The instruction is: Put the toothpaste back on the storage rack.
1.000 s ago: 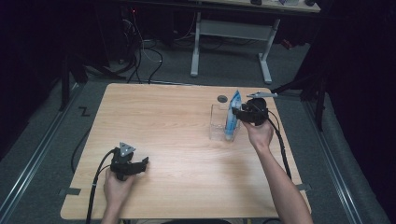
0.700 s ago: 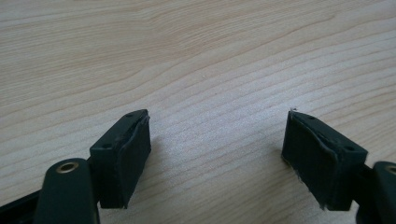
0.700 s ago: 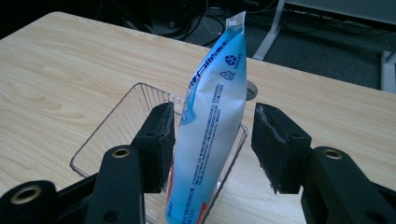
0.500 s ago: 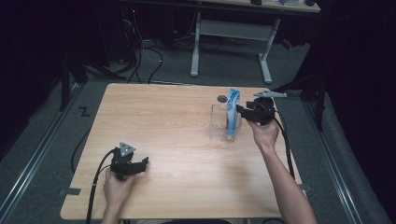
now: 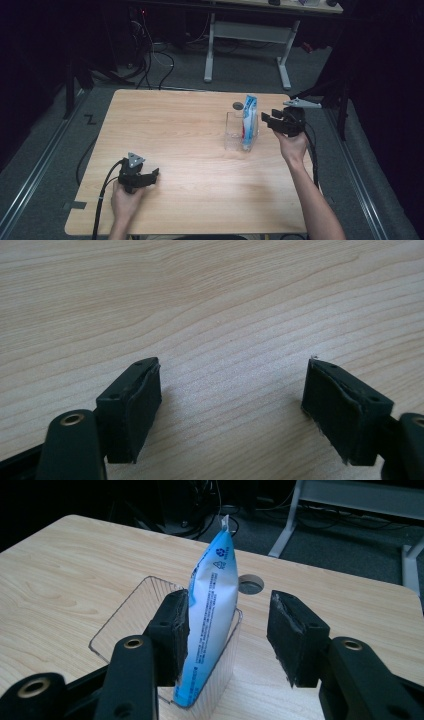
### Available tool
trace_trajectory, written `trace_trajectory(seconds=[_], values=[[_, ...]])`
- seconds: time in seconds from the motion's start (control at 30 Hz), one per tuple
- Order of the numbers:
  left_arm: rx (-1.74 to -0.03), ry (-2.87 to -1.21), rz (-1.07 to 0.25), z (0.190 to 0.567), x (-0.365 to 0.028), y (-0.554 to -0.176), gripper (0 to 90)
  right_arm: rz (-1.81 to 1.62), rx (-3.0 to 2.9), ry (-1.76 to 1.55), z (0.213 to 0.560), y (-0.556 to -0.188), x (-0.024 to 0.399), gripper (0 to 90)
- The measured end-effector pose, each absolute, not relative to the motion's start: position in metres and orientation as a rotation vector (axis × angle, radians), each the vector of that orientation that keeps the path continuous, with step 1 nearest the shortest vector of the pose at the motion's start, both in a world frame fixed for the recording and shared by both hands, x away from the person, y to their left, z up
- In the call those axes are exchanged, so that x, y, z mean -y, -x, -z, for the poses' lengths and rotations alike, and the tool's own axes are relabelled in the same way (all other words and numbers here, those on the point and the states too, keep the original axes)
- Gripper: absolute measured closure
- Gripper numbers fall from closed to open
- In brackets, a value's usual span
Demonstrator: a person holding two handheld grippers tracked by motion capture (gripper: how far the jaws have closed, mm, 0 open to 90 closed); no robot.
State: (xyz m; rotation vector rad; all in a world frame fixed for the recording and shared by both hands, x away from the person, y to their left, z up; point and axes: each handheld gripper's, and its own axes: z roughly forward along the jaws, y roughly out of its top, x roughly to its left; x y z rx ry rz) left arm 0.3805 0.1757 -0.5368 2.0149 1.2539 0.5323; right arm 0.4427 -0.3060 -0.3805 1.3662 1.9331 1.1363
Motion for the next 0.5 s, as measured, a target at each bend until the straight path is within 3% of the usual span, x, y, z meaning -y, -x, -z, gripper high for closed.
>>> trace_trajectory(seconds=[0.5], values=[[-1.254, -2.014, -0.532, 0.537, -0.176, -0.381, 23.9, -1.198, -1.912, -1.325, 0.368, -0.42, 0.314, 52.0]])
